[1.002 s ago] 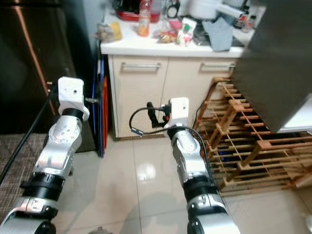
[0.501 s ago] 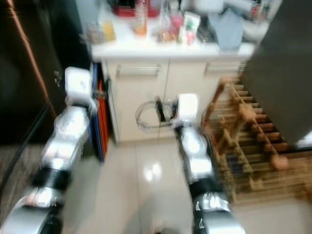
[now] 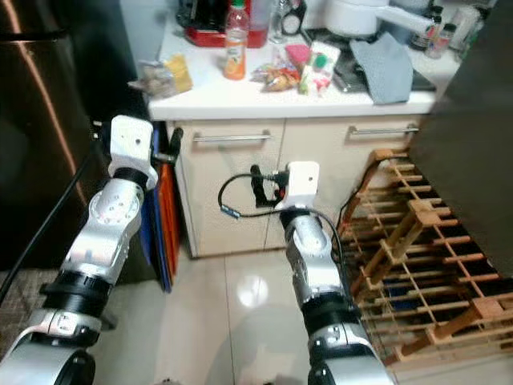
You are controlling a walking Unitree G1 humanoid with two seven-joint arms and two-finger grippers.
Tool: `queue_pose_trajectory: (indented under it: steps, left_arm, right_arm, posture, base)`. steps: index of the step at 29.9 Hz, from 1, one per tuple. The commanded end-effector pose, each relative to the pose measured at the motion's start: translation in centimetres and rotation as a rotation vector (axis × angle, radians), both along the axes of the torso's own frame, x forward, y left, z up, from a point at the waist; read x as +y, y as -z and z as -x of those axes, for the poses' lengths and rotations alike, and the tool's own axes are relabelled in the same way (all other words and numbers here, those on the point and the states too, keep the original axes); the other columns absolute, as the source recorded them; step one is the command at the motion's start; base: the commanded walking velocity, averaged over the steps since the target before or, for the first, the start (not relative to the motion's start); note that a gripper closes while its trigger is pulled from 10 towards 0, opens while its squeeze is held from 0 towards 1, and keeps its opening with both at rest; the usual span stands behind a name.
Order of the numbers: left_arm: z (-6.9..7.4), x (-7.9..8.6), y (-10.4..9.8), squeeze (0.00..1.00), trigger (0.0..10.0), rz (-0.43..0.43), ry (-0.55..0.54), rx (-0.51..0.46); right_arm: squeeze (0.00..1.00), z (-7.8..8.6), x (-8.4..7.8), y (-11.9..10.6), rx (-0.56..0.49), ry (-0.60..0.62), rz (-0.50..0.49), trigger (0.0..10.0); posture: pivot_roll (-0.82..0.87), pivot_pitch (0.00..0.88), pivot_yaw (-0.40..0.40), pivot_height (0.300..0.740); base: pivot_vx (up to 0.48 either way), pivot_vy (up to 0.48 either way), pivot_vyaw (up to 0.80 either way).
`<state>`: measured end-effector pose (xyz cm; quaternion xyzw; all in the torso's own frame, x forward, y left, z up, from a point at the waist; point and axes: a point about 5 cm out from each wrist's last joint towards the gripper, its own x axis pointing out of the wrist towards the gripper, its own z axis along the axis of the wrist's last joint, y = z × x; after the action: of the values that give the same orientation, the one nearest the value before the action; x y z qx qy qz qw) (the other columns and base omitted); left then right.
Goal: Restocking fridge
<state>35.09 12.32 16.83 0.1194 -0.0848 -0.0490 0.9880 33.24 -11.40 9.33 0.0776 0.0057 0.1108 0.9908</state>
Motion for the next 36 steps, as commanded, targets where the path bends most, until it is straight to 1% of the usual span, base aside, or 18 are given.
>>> queue_pose_trajectory:
  steps: [1, 3, 5, 8, 10, 12, 13, 14, 16, 18, 19, 23, 26, 28, 29, 30, 33, 36]
  left_arm:
    - [-0.1, 0.5, -0.8, 0.0, 10.0, -0.015, -0.009, -0.024]
    - [-0.1, 0.5, -0.8, 0.0, 10.0, -0.014, -0.012, -0.025]
    - [0.0, 0.4, -0.8, 0.0, 10.0, -0.012, -0.012, -0.027]
    - [-0.1, 0.0, -0.9, 0.0, 10.0, -0.008, -0.004, -0.028]
    - [-0.2, -0.7, -1.4, 0.0, 10.0, -0.005, 0.017, -0.043]
    - [-0.2, -0.8, -1.6, 0.0, 10.0, -0.006, 0.024, -0.048]
    - [-0.3, -1.1, -2.2, 0.0, 10.0, -0.02, 0.038, -0.073]
    - [-0.3, -1.1, -2.2, 0.0, 10.0, -0.02, 0.038, -0.073]
    - [-0.5, -1.5, -3.5, 0.0, 10.0, -0.038, 0.072, -0.13]
    - [-0.5, -1.6, -3.9, 0.0, 10.0, -0.046, 0.079, -0.149]
    - [-0.6, -1.6, -4.6, 0.0, 10.0, -0.049, 0.084, -0.172]
    - [-0.8, -1.6, -6.0, 0.0, 10.0, -0.034, 0.083, -0.212]
    - [-0.9, -1.7, -6.6, 0.0, 10.0, -0.032, 0.089, -0.231]
    - [-1.0, -2.1, -8.0, 0.0, 10.0, -0.056, 0.116, -0.287]
    - [-1.0, -2.1, -8.0, 0.0, 10.0, -0.056, 0.116, -0.287]
    - [-1.1, -2.1, -8.3, 0.0, 10.0, -0.06, 0.119, -0.296]
    - [-1.5, -0.7, -8.7, 0.0, 10.0, -0.046, 0.092, -0.283]
    - [-1.8, 1.2, -8.8, 0.0, 10.0, 0.016, 0.042, -0.252]
  right_arm:
    - [0.0, -0.3, 0.7, -1.2, -0.055, -0.026, 0.005, 10.0]
    - [0.0, -0.3, 0.8, -1.2, -0.059, -0.033, 0.017, 10.0]
    - [0.0, -0.4, 0.7, -1.3, -0.05, -0.019, 0.003, 10.0]
    - [0.0, -0.6, 0.5, -1.2, -0.044, -0.014, -0.003, 10.0]
    - [0.0, -0.6, 0.5, -1.3, -0.047, -0.016, -0.001, 10.0]
    - [0.0, -0.6, 0.5, -1.3, -0.049, -0.016, -0.001, 10.0]
    - [0.0, -0.6, 0.5, -1.4, -0.055, -0.014, 0.0, 10.0]
    - [0.0, -0.6, 0.5, -1.4, -0.055, -0.014, 0.0, 10.0]
    - [0.0, -0.6, 0.5, -1.7, -0.076, -0.005, 0.003, 10.0]
    - [0.0, -0.6, 0.4, -1.9, -0.087, 0.001, 0.008, 10.0]
    - [0.0, -0.6, 0.5, -2.8, -0.131, 0.01, 0.017, 10.0]
    - [0.0, -0.6, 0.6, -5.7, -0.27, 0.03, 0.04, 10.0]
    - [0.0, -0.6, 0.5, -6.7, -0.31, 0.041, 0.041, 10.0]
    - [0.0, -0.6, 0.3, -8.3, -0.361, 0.059, 0.028, 10.0]
    - [0.0, -0.6, 0.3, -8.3, -0.361, 0.059, 0.028, 10.0]
    - [0.0, -0.6, 0.3, -8.5, -0.369, 0.057, 0.025, 10.0]
    - [0.0, -0.3, 0.4, -8.6, -0.367, 0.036, 0.026, 10.0]
    - [0.0, 0.2, 0.2, -7.7, -0.331, 0.027, 0.024, 10.0]
  posture:
    - [-0.02, 0.0, -0.021, 0.74]
    - [-0.02, 0.0, -0.024, 0.74]
    - [-0.01, 0.0, -0.03, 0.74]
    - [-0.01, 0.0, -0.035, 0.74]
    - [0.0, 0.0, -0.036, 0.74]
    - [0.0, 0.0, -0.036, 0.74]
    - [0.0, 0.0, -0.039, 0.74]
    - [0.0, 0.0, -0.039, 0.74]
    - [0.0, 0.0, -0.04, 0.74]
    - [0.0, 0.0, -0.042, 0.74]
    - [0.0, 0.0, -0.042, 0.74]
    - [0.0, 0.0, -0.044, 0.74]
    - [0.0, 0.0, -0.044, 0.74]
    - [0.0, 0.0, -0.045, 0.74]
    - [0.0, 0.0, -0.045, 0.74]
    - [0.0, 0.0, -0.044, 0.74]
    - [-0.01, 0.0, -0.038, 0.74]
    - [-0.01, 0.0, -0.039, 0.74]
  base:
    - [0.431, 0.0, 0.66]
    - [0.435, 0.0, 0.65]
    - [0.433, 0.0, 0.62]
    - [0.433, 0.0, 0.0]
    - [0.435, 0.0, 0.0]
    - [0.433, 0.0, 0.0]
    - [0.435, 0.0, 0.0]
    - [0.435, 0.0, 0.0]
    - [0.435, 0.0, 0.0]
    - [0.435, 0.0, 0.0]
    - [0.435, 0.0, 0.0]
    - [0.433, 0.0, 0.0]
    - [0.433, 0.0, 0.0]
    - [0.435, 0.0, 0.0]
    - [0.435, 0.0, 0.0]
    - [0.431, 0.0, 0.0]
    - [0.435, 0.0, 0.0]
    - [0.447, 0.0, 0.0]
